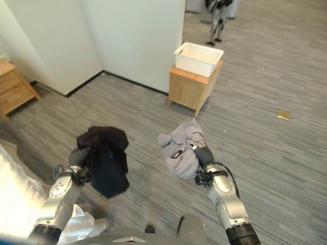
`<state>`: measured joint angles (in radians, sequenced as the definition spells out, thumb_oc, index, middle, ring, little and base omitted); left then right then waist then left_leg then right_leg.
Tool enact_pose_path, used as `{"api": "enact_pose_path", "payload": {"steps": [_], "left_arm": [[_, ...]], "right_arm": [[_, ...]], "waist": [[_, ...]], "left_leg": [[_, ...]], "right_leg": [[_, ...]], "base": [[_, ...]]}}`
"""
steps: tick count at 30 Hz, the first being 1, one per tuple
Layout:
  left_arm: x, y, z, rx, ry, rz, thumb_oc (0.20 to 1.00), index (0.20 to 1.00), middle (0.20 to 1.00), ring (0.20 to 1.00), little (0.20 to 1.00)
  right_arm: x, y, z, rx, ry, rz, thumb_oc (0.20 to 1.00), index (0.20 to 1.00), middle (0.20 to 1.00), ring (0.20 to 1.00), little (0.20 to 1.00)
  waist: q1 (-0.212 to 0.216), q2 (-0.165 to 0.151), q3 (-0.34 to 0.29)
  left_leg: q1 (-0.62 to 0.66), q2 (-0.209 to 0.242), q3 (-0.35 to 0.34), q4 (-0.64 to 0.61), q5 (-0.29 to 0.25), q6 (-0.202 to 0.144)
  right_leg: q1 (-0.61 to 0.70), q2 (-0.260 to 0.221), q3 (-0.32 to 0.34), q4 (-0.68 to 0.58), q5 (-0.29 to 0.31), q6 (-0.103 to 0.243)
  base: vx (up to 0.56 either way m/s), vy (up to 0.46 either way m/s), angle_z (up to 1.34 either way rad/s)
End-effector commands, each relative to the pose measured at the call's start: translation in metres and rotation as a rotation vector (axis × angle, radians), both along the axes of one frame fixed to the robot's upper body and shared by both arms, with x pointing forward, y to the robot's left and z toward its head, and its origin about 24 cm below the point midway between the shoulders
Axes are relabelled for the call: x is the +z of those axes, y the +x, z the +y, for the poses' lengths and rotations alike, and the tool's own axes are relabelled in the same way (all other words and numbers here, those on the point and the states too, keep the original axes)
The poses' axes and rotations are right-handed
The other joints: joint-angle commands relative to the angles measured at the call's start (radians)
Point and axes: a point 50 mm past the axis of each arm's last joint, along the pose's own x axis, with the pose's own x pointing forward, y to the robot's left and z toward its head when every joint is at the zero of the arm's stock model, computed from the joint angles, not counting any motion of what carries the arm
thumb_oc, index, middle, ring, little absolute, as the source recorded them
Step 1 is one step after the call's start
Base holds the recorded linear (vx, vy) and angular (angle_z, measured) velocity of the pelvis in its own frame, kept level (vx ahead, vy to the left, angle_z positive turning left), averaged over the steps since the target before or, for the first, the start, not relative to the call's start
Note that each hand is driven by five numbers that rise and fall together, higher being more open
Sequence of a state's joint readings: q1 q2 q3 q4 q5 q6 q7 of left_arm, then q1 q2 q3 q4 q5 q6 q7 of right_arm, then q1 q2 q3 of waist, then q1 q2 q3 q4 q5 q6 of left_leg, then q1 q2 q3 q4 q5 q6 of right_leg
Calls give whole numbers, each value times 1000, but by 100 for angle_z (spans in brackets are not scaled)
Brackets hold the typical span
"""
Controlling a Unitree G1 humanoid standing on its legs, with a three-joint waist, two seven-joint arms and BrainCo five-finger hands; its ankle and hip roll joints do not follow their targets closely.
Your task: Pick up bed clothes into laundry basket.
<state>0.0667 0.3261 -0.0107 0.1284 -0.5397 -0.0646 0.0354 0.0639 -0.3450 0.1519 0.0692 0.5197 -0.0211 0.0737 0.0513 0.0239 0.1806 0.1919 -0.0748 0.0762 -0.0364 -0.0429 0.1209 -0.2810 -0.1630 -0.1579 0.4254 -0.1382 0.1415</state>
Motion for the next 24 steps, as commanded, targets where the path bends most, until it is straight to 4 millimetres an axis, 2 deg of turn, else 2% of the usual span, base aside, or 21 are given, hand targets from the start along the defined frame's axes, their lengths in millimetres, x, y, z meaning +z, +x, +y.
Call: {"api": "enact_pose_path", "payload": {"steps": [1,2,3,6,7,8,9,10,11,12,13,14,15,16,17,19,22,24], "left_arm": [[31,9,4,-39,53,-152,200,200,200,200,200],[33,12,3,-49,63,-160,200,200,200,200,200],[36,16,0,-65,70,-173,200,200,200,200,200],[36,16,0,-65,70,-173,200,200,200,200,200],[38,18,-7,-91,67,-194,200,200,200,200,200],[37,17,-10,-91,65,-190,200,200,200,200,200],[37,18,-12,-94,49,-192,200,200,200,200,200],[37,20,-14,-97,34,-191,200,200,200,200,200],[36,21,-16,-101,19,-189,200,200,200,200,200],[35,21,-19,-107,7,-184,200,200,200,200,200],[36,21,-19,-108,7,-185,200,200,200,200,200],[38,22,-23,-134,4,-187,200,200,200,200,200],[38,23,-23,-134,6,-184,200,200,200,200,200],[38,23,-23,-135,7,-185,200,200,200,200,200],[40,25,-26,-138,-11,-191,200,200,200,200,200],[38,26,-29,-139,-26,-185,200,200,200,200,200],[29,21,-32,-154,-37,-157,200,200,200,200,200],[29,20,-32,-155,-37,-156,200,200,200,200,200]], "right_arm": [[39,16,-14,-73,35,-202,200,200,200,200,200],[42,15,-18,-90,27,-213,200,200,200,200,200],[44,13,-23,-107,17,-223,200,200,200,200,200],[44,13,-23,-107,17,-223,200,200,200,200,200],[50,14,-34,-148,-6,-254,200,200,200,200,200],[51,14,-34,-146,-9,-260,200,200,200,200,200],[51,16,-35,-154,-24,-261,200,200,200,200,200],[52,17,-35,-145,-38,-265,200,200,200,200,200],[55,19,-35,-144,-40,-271,200,200,200,200,200],[56,19,-34,-141,-28,-278,200,200,200,200,200],[56,19,-34,-142,-28,-279,200,200,200,200,200],[57,19,-37,-161,1,-276,200,200,200,200,200],[56,19,-37,-175,9,-273,200,200,200,200,200],[57,19,-37,-177,11,-275,200,200,200,200,200],[57,20,-38,-187,6,-267,200,200,200,200,200],[59,22,-36,-184,27,-275,200,200,200,200,200],[57,21,-31,-161,32,-276,200,200,200,200,200],[56,21,-31,-161,32,-276,200,200,200,200,200]], "waist": [[-19,-38,-7],[-32,-45,-9],[-45,-46,-15],[-46,-44,-14],[-65,-53,-56],[-79,-52,-67],[-90,-43,-74],[-97,-35,-78],[-97,-38,-74],[-90,-56,-65],[-96,-52,-64],[-56,-100,-12],[-39,-118,8],[-41,-107,8],[-19,-106,22],[13,-100,27],[52,-73,6],[55,-76,9]], "left_leg": [[25,48,-40,-14,-33,-100],[39,51,-68,-19,-47,-108],[65,62,-98,-24,-61,-117],[66,63,-99,-24,-61,-117],[145,108,-112,3,-91,-164],[136,129,-126,43,-69,-178],[135,161,-140,99,-18,-200],[107,189,-141,223,77,-223],[38,203,-142,402,141,-225],[-20,200,-130,552,216,-219],[-37,204,-139,579,206,-220],[-189,186,-100,854,233,-197],[-262,171,-77,915,211,-192],[-276,182,-85,940,198,-192],[-345,165,-67,939,165,-192],[-431,153,-31,860,142,-191],[-445,103,13,439,165,-171],[-436,100,18,429,169,-170]], "right_leg": [[140,103,103,-339,186,17],[128,110,153,-424,208,31],[108,103,176,-492,246,53],[111,104,174,-493,246,53],[91,58,51,-491,314,63],[102,67,50,-470,308,46],[111,90,53,-448,304,32],[136,111,51,-428,279,7],[174,121,48,-434,258,-12],[220,121,47,-448,242,-40],[219,124,40,-451,245,-42],[321,126,57,-472,207,-93],[348,121,49,-478,191,-104],[346,132,44,-479,191,-104],[384,140,58,-485,173,-110],[438,145,67,-502,150,-110],[490,176,102,-512,107,-95],[494,172,104,-512,107,-94]], "base": [[411,-104,85],[402,-105,81],[408,-104,91],[347,-150,61],[982,-512,25],[1176,-634,63],[531,-365,69],[527,-361,66],[512,-411,-6],[316,-285,-37],[425,-554,-43],[329,-529,-31],[338,-515,6],[215,-212,2],[254,-106,2],[457,-124,-40],[489,-7,-46],[93,11,-33]]}}
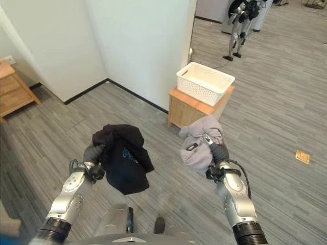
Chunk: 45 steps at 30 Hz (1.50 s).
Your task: Pick up bed clothes into laundry basket.
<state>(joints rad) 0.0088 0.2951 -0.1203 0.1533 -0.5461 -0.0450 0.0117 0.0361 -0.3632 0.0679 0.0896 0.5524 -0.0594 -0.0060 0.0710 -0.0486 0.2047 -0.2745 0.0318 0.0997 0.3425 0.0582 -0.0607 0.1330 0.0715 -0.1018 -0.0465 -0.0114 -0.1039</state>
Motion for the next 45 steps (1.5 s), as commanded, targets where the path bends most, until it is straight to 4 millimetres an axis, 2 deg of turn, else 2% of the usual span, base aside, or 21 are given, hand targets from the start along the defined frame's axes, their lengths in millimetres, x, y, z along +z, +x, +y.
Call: {"api": "enact_pose_path", "payload": {"steps": [1,2,6,7,8,9,10,11,12,16,18,21,25,30,33,35,36,39,40,41,45], "left_arm": [[33,9,4,-14,-6,-172,200,200,200,200,200],[33,7,3,-31,32,-172,200,200,200,200,200],[33,6,2,-40,18,-177,200,200,200,200,200],[36,8,4,-28,35,-186,200,200,200,200,200],[38,9,6,-19,34,-193,200,200,200,200,200],[38,9,6,-19,34,-193,200,200,200,200,200],[42,11,7,-15,32,-210,200,200,200,200,200],[45,12,8,-19,45,-221,200,200,200,200,200],[47,12,10,-15,52,-229,200,200,200,200,200],[51,13,13,-8,30,-240,200,200,200,200,200],[48,14,9,-29,32,-224,200,200,200,200,200],[47,16,4,-53,41,-226,200,200,200,200,200],[44,11,10,-28,49,-216,200,200,200,200,200],[42,9,11,-14,3,-207,200,200,200,200,200],[39,12,2,-26,-19,-194,200,200,200,200,200],[38,17,-7,-51,-42,-188,200,200,200,200,200],[38,17,-8,-51,-42,-188,200,200,200,200,200],[35,18,-15,-81,-55,-174,200,200,200,200,200],[35,18,-16,-81,-55,-174,200,200,200,200,200],[37,22,-20,-101,-40,-178,200,200,200,200,200],[45,29,-25,-116,-37,-211,200,200,200,200,200]], "right_arm": [[44,12,-3,6,15,-220,200,200,200,200,200],[38,12,-1,42,-45,-183,200,200,200,200,200],[35,13,5,67,-46,-178,200,200,200,200,200],[32,13,8,74,-45,-168,200,200,200,200,200],[32,14,10,88,-44,-166,200,200,200,200,200],[32,14,10,88,-45,-167,200,200,200,200,200],[31,14,13,106,-53,-162,200,200,200,200,200],[29,14,12,95,-59,-153,200,200,200,200,200],[26,12,10,84,-54,-140,200,200,200,200,200],[20,6,2,32,-7,-117,200,200,200,200,200],[15,1,-6,-5,-17,-96,200,200,200,200,200],[16,-3,-11,-25,-21,-97,200,200,200,200,200],[16,0,-8,-13,-14,-99,200,200,200,200,200],[25,6,-8,26,-37,-127,200,200,200,200,200],[25,3,-16,-6,-57,-120,200,200,200,200,200],[21,-2,-25,-33,-81,-93,200,200,200,200,200],[21,-3,-25,-34,-82,-93,200,200,200,200,200],[13,-12,-32,-68,-82,-55,200,200,200,200,200],[13,-13,-32,-69,-82,-55,200,200,200,200,200],[11,-16,-38,-107,-65,-48,200,200,200,200,200],[8,-21,-39,-111,-63,-32,200,200,200,200,200]], "waist": [[36,-4,-15],[59,20,-50],[63,13,-83],[66,-6,-94],[62,-1,-86],[65,1,-90],[31,37,-50],[17,52,-42],[3,62,-39],[-12,59,-38],[-27,42,-39],[-33,15,-55],[-10,10,-73],[8,6,-75],[-12,7,-65],[-39,5,-54],[-39,5,-54],[-70,15,-57],[-69,16,-57],[-97,14,-55],[-118,17,-52]], "left_leg": [[31,-7,-6,50,68,11],[46,-58,7,-204,110,11],[135,-71,15,-260,80,46],[205,-83,34,-291,28,75],[233,-75,40,-298,10,87],[226,-70,43,-299,13,86],[292,-36,28,-308,-2,97],[309,-32,11,-313,-12,103],[331,-32,-8,-321,-17,103],[384,-22,-75,-342,-54,67],[403,-31,-134,-349,-79,58],[414,-28,-214,-361,-95,42],[423,-1,-232,-368,-95,22],[377,74,-246,-340,-41,-31],[347,105,-211,-323,-19,-45],[325,114,-99,-313,-13,-38],[325,113,-99,-312,-13,-38],[322,130,55,-319,-8,-43],[321,130,54,-317,-8,-44],[307,147,168,-269,-2,-45],[290,129,226,-219,-47,-42]], "right_leg": [[80,-63,48,-40,-20,151],[174,-24,66,-41,-84,149],[170,-43,74,16,-107,163],[97,-84,56,249,-19,248],[26,-93,56,405,43,296],[16,-89,59,406,48,294],[-108,-95,36,592,102,327],[-146,-96,35,638,70,306],[-187,-93,39,636,44,284],[-189,-205,7,345,-6,237],[-174,-187,103,173,1,246],[-191,-194,229,95,89,291],[-171,-213,140,69,96,294],[-107,-167,68,30,44,255],[-91,-158,4,37,18,233],[-61,-163,-51,16,5,226],[-60,-163,-51,14,6,227],[-41,-167,-106,-5,-3,225],[-40,-167,-106,-6,-3,225],[-41,-181,-144,-10,-1,223],[-42,-205,-192,-6,2,227]], "base": [[727,15,-41],[802,23,-18],[477,68,-41],[298,65,-45],[296,65,-46],[131,64,-36],[141,58,-32],[238,63,6],[260,-11,36],[278,-156,55],[290,-202,92],[258,-256,120],[170,-248,57],[109,-328,10],[68,-266,50],[27,-184,68],[7,-101,73],[4,-56,54],[-52,16,42],[-48,13,37],[-35,65,65]]}}
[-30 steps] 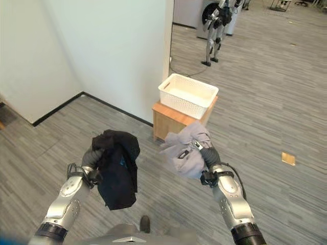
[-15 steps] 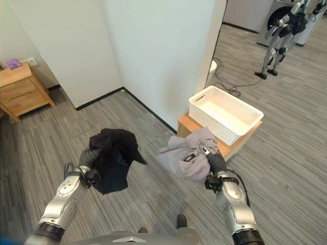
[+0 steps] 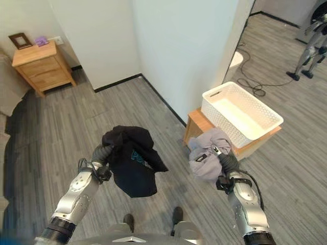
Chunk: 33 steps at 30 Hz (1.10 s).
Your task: Pick up bed clothes into laundry basket.
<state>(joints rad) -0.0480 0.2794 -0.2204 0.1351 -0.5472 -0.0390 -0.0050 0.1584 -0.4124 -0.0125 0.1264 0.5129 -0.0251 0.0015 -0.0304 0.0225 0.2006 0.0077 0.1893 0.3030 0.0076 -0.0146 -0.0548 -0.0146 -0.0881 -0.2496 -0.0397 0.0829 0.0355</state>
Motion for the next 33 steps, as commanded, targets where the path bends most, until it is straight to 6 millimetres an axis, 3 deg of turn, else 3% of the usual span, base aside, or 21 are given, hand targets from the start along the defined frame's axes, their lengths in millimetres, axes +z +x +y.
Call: {"api": "enact_pose_path", "payload": {"steps": [1,7,11,15,20,21,22,23,24,25,27,29,31,33], "left_arm": [[37,20,7,15,-35,-172,200,200,200,200,200],[32,12,24,61,6,-159,200,200,200,200,200],[24,1,44,123,41,-125,200,200,200,200,200],[9,-14,57,181,43,-56,200,200,200,200,200],[3,-19,58,179,34,-25,200,200,200,200,200],[2,-17,55,148,63,-20,200,200,200,200,200],[2,-16,54,141,68,-20,200,200,200,200,200],[2,-15,52,129,78,-21,200,200,200,200,200],[2,-14,52,129,78,-22,200,200,200,200,200],[2,-14,51,122,79,-25,200,200,200,200,200],[6,-13,52,105,92,-38,200,200,200,200,200],[11,-10,53,97,105,-56,200,200,200,200,200],[11,-9,52,91,108,-57,200,200,200,200,200],[14,-5,51,91,121,-73,200,200,200,200,200]], "right_arm": [[31,12,0,-2,12,-179,200,200,200,200,200],[28,16,8,16,42,-174,200,200,200,200,200],[25,20,20,62,60,-162,200,200,200,200,200],[27,22,24,81,66,-174,200,200,200,200,200],[28,22,24,75,67,-179,200,200,200,200,200],[29,22,22,70,65,-186,200,200,200,200,200],[30,22,22,73,66,-187,200,200,200,200,200],[32,21,23,77,65,-199,200,200,200,200,200],[32,22,23,77,65,-200,200,200,200,200,200],[31,20,22,76,66,-198,200,200,200,200,200],[35,20,23,66,77,-222,200,200,200,200,200],[35,20,20,49,71,-225,200,200,200,200,200],[35,20,20,47,71,-226,200,200,200,200,200],[41,21,20,51,66,-251,200,200,200,200,200]], "waist": [[-19,-41,-52],[3,-44,-63],[43,-51,-71],[69,-63,-73],[84,-72,-64],[77,-68,-31],[69,-65,-26],[52,-61,-19],[53,-61,-23],[46,-55,-20],[58,-46,-19],[51,-53,-18],[44,-56,-18],[30,-66,-27]], "left_leg": [[37,-48,15,61,7,-38],[61,-99,-22,30,-20,-4],[79,-124,-42,-7,-26,10],[92,-132,-44,-26,-30,18],[87,-132,-46,-14,-39,21],[79,-120,-74,0,-41,33],[75,-117,-88,-4,-38,34],[75,-115,-117,-14,-35,35],[69,-113,-116,-15,-31,34],[69,-106,-139,-22,-25,28],[78,-49,-161,-14,-27,-8],[98,-20,-183,-8,-44,-38],[106,-8,-191,-5,-50,-48],[115,28,-210,-6,-45,-71]], "right_leg": [[110,-52,-51,-5,-91,98],[107,-94,-26,33,-85,115],[106,-108,-32,30,-74,128],[99,-111,-26,30,-67,136],[93,-117,-35,49,-69,140],[17,-105,34,218,-85,160],[-5,-88,74,247,-84,167],[-32,-51,156,275,-106,168],[-38,-49,158,273,-101,167],[-45,-40,205,259,-116,160],[-61,-172,203,183,-59,149],[-70,-233,203,109,3,165],[-64,-244,211,84,23,180],[-60,-234,283,73,31,218]], "base": [[49,223,39],[51,166,5],[18,109,0],[16,61,6],[-13,5,10],[-53,-14,4],[-39,-32,17],[7,-34,43],[45,-63,67],[108,-217,60],[185,-388,30],[201,-384,12],[120,-246,6],[133,-369,40]]}}
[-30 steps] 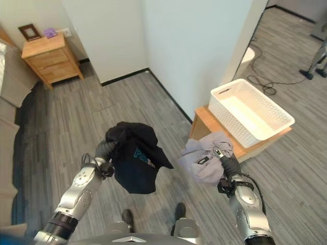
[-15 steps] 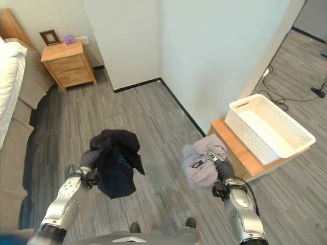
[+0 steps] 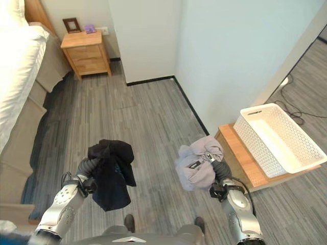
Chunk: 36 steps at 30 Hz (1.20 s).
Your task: Pick up bed clothes into laundry basket.
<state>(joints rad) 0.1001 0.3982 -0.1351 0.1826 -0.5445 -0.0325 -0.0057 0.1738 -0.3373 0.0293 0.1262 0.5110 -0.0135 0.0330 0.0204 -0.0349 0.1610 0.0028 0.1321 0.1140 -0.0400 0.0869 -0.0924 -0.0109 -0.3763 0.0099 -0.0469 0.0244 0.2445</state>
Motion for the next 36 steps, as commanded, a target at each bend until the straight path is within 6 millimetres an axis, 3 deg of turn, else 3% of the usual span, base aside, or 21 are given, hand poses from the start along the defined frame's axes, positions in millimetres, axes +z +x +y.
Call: {"api": "enact_pose_path", "payload": {"steps": [1,2,3,4,5,6,7,8,9,10,11,14,17,18,19,20,23,32,33,34,36], "left_arm": [[49,34,-9,-56,6,-245,200,200,200,200,200],[50,34,-8,-49,5,-253,200,200,200,200,200],[50,34,-8,-49,5,-253,200,200,200,200,200],[50,32,-3,-26,-1,-257,200,200,200,200,200],[50,32,-3,-26,-2,-257,200,200,200,200,200],[50,31,-4,1,-43,-261,200,200,200,200,200],[50,31,-4,1,-44,-261,200,200,200,200,200],[46,31,-11,9,-106,-244,200,200,200,200,200],[42,32,-16,-7,-118,-227,200,200,200,200,200],[42,32,-17,-8,-119,-227,200,200,200,200,200],[37,30,-23,-36,-124,-204,200,200,200,200,200],[34,28,-30,-50,-143,-198,200,200,200,200,200],[31,26,-31,-73,-134,-186,200,200,200,200,200],[31,28,-35,-92,-120,-186,200,200,200,200,200],[31,28,-35,-93,-120,-186,200,200,200,200,200],[33,30,-37,-112,-100,-190,200,200,200,200,200],[35,32,-41,-132,-95,-200,200,200,200,200,200],[41,39,-51,-168,-101,-227,200,200,200,200,200],[51,45,-48,-170,-80,-265,200,200,200,200,200],[52,45,-48,-170,-80,-266,200,200,200,200,200],[62,52,-47,-174,-58,-302,200,200,200,200,200]], "right_arm": [[58,27,-5,-9,-16,-297,200,200,200,200,200],[60,30,-3,7,-8,-304,200,200,200,200,200],[60,30,-3,7,-9,-304,200,200,200,200,200],[60,35,1,33,-2,-304,200,200,200,200,200],[61,35,1,34,-3,-304,200,200,200,200,200],[62,35,-3,37,-24,-307,200,200,200,200,200],[63,35,-3,37,-24,-307,200,200,200,200,200],[63,33,-12,9,-38,-302,200,200,200,200,200],[65,30,-17,-10,-42,-311,200,200,200,200,200],[65,30,-17,-10,-43,-312,200,200,200,200,200],[60,24,-24,-30,-66,-278,200,200,200,200,200],[51,21,-24,-19,-71,-230,200,200,200,200,200],[39,13,-29,-47,-58,-179,200,200,200,200,200],[33,10,-29,-51,-61,-156,200,200,200,200,200],[33,10,-29,-52,-61,-156,200,200,200,200,200],[30,9,-25,-35,-58,-141,200,200,200,200,200],[28,6,-25,-27,-62,-130,200,200,200,200,200],[27,3,-28,-38,-69,-122,200,200,200,200,200],[44,12,-34,-48,-122,-197,200,200,200,200,200],[45,12,-34,-48,-122,-197,200,200,200,200,200],[65,19,-35,-53,-144,-285,200,200,200,200,200]], "waist": [[-21,-10,9],[-15,-7,4],[-15,-6,4],[4,1,-3],[0,4,-3],[3,26,8],[1,28,7],[-10,21,19],[-30,10,31],[-30,13,35],[-44,-2,45],[-16,-17,39],[-18,-34,31],[-15,-25,25],[-13,-27,26],[-15,-18,19],[-20,-11,17],[-44,2,2],[-58,5,-36],[-56,6,-37],[-67,7,-44]], "left_leg": [[124,109,-28,42,-134,-49],[132,139,-24,38,-122,-65],[132,140,-25,38,-122,-66],[114,197,-32,70,-62,-85],[112,201,-35,70,-61,-87],[54,272,-85,145,114,-93],[52,273,-88,145,114,-94],[12,295,-69,210,183,-64],[-11,316,3,256,201,-49],[-10,319,0,261,198,-51],[-25,281,34,329,162,-40],[-81,26,-160,368,27,4],[-106,-64,-138,294,-58,38],[-104,-119,-165,204,-59,50],[-97,-122,-163,195,-56,52],[-105,-171,-197,135,-37,58],[-98,-180,-194,96,-14,58],[-46,-171,-182,45,-15,67],[16,-172,-157,-21,-17,81],[15,-171,-155,-25,-14,81],[31,-171,-122,-35,-25,87]], "right_leg": [[-62,66,36,106,71,16],[-53,75,9,114,49,16],[-53,76,8,114,48,15],[-32,108,-30,112,-9,-4],[-31,112,-34,112,-9,-6],[13,196,-52,77,-36,-62],[14,197,-55,76,-36,-63],[69,239,-75,27,-45,-105],[98,258,-100,10,-50,-130],[105,261,-102,5,-48,-131],[113,284,-94,-1,-60,-153],[113,302,-40,-15,-54,-166],[119,329,-20,-22,-48,-170],[113,350,-2,-25,-48,-171],[117,347,-1,-25,-50,-170],[116,372,23,-28,-47,-172],[122,382,36,-32,-49,-171],[123,390,58,-22,-58,-169],[123,375,70,-3,-65,-156],[120,376,72,-2,-63,-157],[108,370,92,8,-56,-139]], "base": [[128,-466,66],[73,-323,46],[67,-545,21],[37,-399,-14],[41,-820,-13],[3,-431,-8],[4,-757,15],[-16,-553,15],[-16,-553,35],[-15,-551,48],[16,-428,63],[81,-355,20],[151,-244,-51],[139,-93,-44],[183,-97,-43],[98,-44,-59],[101,-16,-80],[66,62,-21],[196,235,2],[232,304,1],[56,106,-10]]}}
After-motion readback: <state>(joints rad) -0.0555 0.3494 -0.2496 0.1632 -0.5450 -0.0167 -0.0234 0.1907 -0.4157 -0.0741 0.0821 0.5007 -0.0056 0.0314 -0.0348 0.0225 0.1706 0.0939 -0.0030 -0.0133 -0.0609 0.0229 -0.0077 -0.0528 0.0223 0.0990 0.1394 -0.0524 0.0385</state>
